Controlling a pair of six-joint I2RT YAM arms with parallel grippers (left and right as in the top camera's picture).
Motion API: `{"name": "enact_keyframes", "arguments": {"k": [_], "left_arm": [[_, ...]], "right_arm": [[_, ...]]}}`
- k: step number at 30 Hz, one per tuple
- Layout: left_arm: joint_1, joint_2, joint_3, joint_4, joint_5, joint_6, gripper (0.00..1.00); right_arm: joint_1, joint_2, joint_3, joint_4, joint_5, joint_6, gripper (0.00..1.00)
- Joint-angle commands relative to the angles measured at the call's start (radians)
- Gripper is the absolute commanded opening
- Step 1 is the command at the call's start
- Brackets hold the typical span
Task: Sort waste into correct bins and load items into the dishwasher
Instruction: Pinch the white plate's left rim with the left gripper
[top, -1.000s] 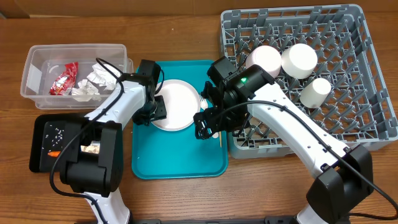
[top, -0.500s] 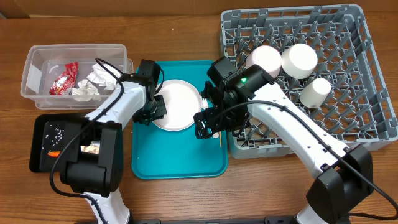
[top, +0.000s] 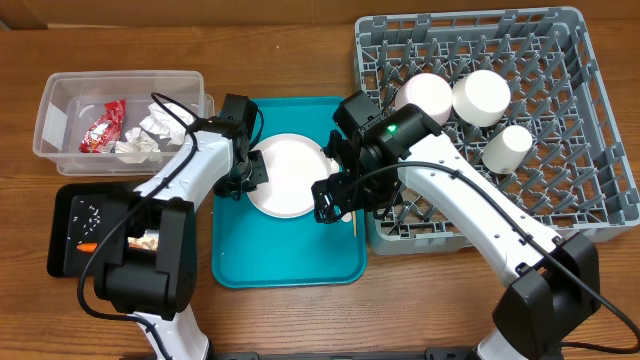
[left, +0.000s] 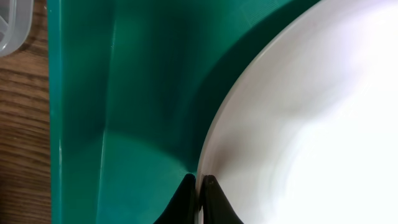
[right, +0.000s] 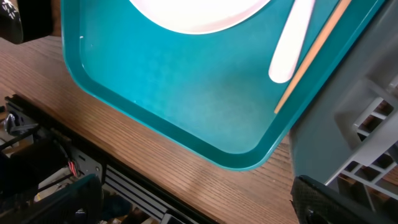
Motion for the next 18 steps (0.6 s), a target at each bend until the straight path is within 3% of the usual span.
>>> {"name": "enact_keyframes", "arguments": {"k": [1, 18], "left_arm": [[-0.006, -0.002, -0.014, -0.01, -0.018, -0.002, 0.04], [-0.006, -0.132, 0.155, -0.193, -0.059, 0.017, 0.04]], "right_arm": [[0.003, -0.025, -0.005, 0.002, 0.012, -0.001, 1.0], [0.003, -0.025, -0.005, 0.007, 0.011, -0.001, 1.0]]}}
